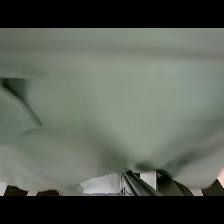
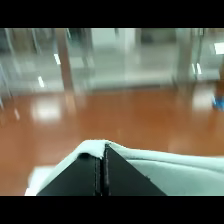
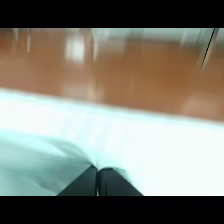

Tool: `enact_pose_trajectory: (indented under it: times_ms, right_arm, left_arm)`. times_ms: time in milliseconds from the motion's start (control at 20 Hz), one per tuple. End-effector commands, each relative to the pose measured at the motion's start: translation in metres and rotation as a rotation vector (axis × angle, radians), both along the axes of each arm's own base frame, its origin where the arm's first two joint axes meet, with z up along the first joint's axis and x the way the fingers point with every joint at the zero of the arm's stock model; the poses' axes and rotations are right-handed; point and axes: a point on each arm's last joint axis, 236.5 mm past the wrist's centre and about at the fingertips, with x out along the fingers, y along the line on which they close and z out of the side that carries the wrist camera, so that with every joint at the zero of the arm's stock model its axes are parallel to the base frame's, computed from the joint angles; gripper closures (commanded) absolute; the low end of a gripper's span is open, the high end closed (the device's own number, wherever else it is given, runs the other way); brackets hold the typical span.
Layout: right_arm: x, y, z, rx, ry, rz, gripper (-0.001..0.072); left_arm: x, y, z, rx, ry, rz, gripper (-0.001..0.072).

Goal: Fold the shirts.

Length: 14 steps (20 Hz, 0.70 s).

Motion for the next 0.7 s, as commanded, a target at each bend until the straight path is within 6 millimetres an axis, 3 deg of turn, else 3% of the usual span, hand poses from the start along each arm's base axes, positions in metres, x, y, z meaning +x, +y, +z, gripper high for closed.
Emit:
enact_pose_trajectory:
  times_ms: [0,150,300,500,650]
  right_arm:
    - [0.038,0.010,-0.091,0.069,0.288,0.047,0.0696]
    - [0.098,0.007,-0.168,0.136,0.413,0.018,0.0696]
    - [0.167,-0.008,-0.232,0.158,0.491,-0.045,0.0696]
    - [0.261,-0.023,-0.297,0.190,0.549,-0.106,0.0696]
    - [0.328,-0.031,-0.337,0.200,0.592,-0.127,0.0697]
  left_arm:
    - [0.061,-0.006,-0.089,-0.027,0.267,-0.039,0.0684]
    - [0.134,-0.006,-0.160,-0.058,0.428,-0.041,0.0684]
    - [0.204,-0.004,-0.226,-0.084,0.558,-0.033,0.0684]
    - [0.274,-0.009,-0.313,-0.184,0.702,-0.025,0.0684]
    - [0.323,-0.010,-0.357,-0.273,0.756,0.012,0.0684]
